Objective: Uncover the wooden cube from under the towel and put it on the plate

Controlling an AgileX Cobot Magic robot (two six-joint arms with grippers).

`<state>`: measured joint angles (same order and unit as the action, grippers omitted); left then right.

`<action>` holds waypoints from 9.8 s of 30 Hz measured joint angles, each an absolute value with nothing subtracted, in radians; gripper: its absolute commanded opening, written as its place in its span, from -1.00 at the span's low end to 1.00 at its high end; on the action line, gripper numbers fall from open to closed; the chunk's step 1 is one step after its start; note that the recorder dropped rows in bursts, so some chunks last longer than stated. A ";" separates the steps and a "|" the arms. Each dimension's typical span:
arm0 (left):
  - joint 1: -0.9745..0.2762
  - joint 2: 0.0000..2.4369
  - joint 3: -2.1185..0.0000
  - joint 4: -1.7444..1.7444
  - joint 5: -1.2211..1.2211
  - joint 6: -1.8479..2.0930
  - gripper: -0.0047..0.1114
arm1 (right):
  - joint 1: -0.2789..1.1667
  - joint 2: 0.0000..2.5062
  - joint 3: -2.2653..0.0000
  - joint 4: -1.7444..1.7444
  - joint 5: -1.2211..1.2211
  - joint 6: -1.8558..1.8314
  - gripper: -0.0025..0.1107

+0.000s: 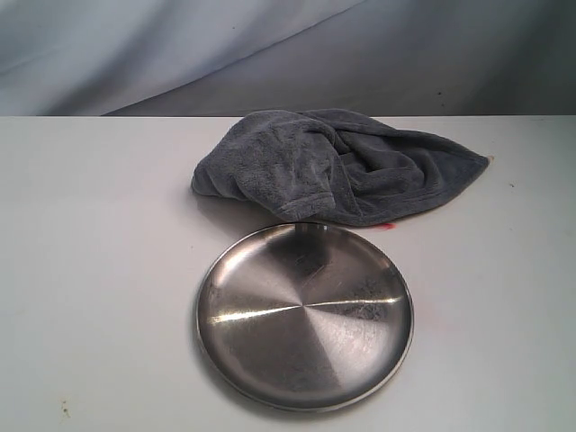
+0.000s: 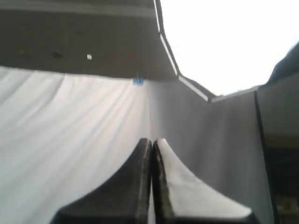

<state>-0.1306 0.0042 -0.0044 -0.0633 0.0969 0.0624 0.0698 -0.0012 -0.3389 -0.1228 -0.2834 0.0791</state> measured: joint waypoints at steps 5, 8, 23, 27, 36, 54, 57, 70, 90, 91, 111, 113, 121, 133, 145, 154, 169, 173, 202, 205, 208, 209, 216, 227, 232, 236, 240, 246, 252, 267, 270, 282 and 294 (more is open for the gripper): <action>-0.131 0.004 -0.004 -0.063 0.097 0.062 -0.92 | 0.070 -0.003 -0.437 -0.128 -0.310 0.077 -0.96; -0.131 0.004 -0.004 -0.063 0.097 0.062 -0.92 | 0.070 -0.003 -0.494 -0.130 -0.257 0.053 -0.96; -0.131 0.004 -0.004 -0.063 0.097 0.062 -0.92 | 0.070 0.288 -0.816 -0.290 0.596 0.022 -0.96; -0.131 0.004 -0.004 -0.063 0.097 0.062 -0.92 | 0.070 0.386 -0.880 -0.252 0.754 0.019 -0.96; -0.131 0.004 -0.004 -0.063 0.097 0.062 -0.92 | 0.070 0.670 -0.981 -0.041 0.969 -0.027 -0.96; -0.131 0.004 -0.004 -0.063 0.097 0.062 -0.92 | 0.170 1.225 -0.984 0.287 0.605 -0.270 -0.96; -0.131 0.004 -0.004 -0.063 0.097 0.062 -0.92 | 0.241 1.305 -0.984 0.288 0.525 -0.273 -0.96; -0.131 0.004 -0.004 -0.063 0.097 0.062 -0.92 | 0.475 1.632 -1.151 0.309 0.370 -0.239 -0.96; -0.131 0.004 -0.004 -0.063 0.097 0.062 -0.92 | 0.576 2.175 -1.915 0.249 0.591 -0.117 -0.96; -0.131 0.004 -0.004 -0.063 0.097 0.062 -0.92 | 0.590 2.175 -1.916 0.249 0.578 -0.117 -0.96; -0.131 0.004 -0.004 -0.063 0.097 0.062 -0.92 | 0.858 2.082 -1.641 0.196 0.736 -0.165 -0.96; -0.131 0.004 -0.004 -0.063 0.097 0.062 -0.92 | 0.858 1.995 -1.524 0.157 0.672 -0.140 -0.96; -0.131 0.004 -0.004 -0.063 0.097 0.062 -0.92 | 0.756 1.855 -1.323 -0.049 0.596 0.056 -0.96; -0.131 0.004 -0.004 -0.063 0.097 0.062 -0.92 | 0.479 1.855 -1.305 -0.057 0.444 0.067 -0.96; -0.131 0.004 -0.004 -0.063 0.097 0.062 -0.92 | 0.466 1.983 -1.595 -0.043 0.458 0.070 -0.96; -0.131 0.004 -0.004 -0.063 0.097 0.062 -0.92 | 0.559 2.045 -1.764 -0.033 0.514 0.070 -0.96; -0.131 0.004 -0.004 -0.063 0.097 0.062 -0.92 | 0.661 2.140 -1.898 -0.007 0.482 0.077 -0.96; -0.131 0.004 -0.004 -0.063 0.097 0.062 -0.92 | 0.685 2.209 -1.980 -0.007 0.505 0.077 -0.96; -0.131 0.004 -0.004 -0.063 0.097 0.062 -0.92 | 0.834 2.345 -2.106 0.035 0.900 -0.015 -0.96; -0.131 0.004 -0.004 -0.063 0.097 0.062 -0.92 | 0.834 2.310 -2.085 0.025 0.927 -0.018 -0.96; -0.131 0.004 -0.004 -0.063 0.097 0.062 -0.92 | 0.834 2.259 -2.032 0.014 0.933 -0.019 -0.96; -0.131 0.004 -0.004 -0.063 0.097 0.062 -0.92 | 0.834 2.241 -2.011 0.009 0.933 -0.019 -0.96; -0.131 0.004 -0.004 -0.063 0.097 0.062 -0.92 | 0.812 2.126 -1.764 -0.066 0.846 0.024 -0.96; -0.131 0.004 -0.004 -0.063 0.097 0.062 -0.92 | 0.594 2.012 -1.585 -0.086 0.639 0.079 -0.96; -0.131 0.004 -0.004 -0.063 0.097 0.062 -0.92 | 0.520 2.014 -1.585 -0.092 0.561 0.083 -0.96; -0.131 0.004 -0.004 -0.063 0.097 0.062 -0.92 | 0.514 2.033 -1.585 -0.092 0.486 0.087 -0.96; -0.131 0.004 -0.004 -0.063 0.097 0.062 -0.92 | 0.514 2.051 -1.585 -0.064 0.403 0.106 -0.96; -0.131 0.004 -0.004 -0.063 0.097 0.062 -0.92 | 0.514 2.074 -1.585 -0.051 0.323 0.108 -0.96; -0.131 0.004 -0.004 -0.063 0.097 0.062 -0.92 | 0.516 2.109 -1.627 -0.047 0.321 0.108 -0.96; -0.131 0.004 -0.004 -0.063 0.097 0.062 -0.92 | 0.646 2.242 -1.890 -0.047 0.426 0.108 -0.96; -0.131 0.004 -0.004 -0.063 0.097 0.062 -0.92 | 0.668 2.275 -1.895 -0.047 0.439 0.108 -0.96; -0.131 0.004 -0.004 -0.063 0.097 0.064 -0.92 | 0.686 2.235 -1.899 -0.047 0.534 0.082 -0.96; -0.131 0.004 -0.004 -0.063 0.097 0.064 -0.92 | 0.686 2.208 -1.901 -0.047 0.655 0.081 -0.55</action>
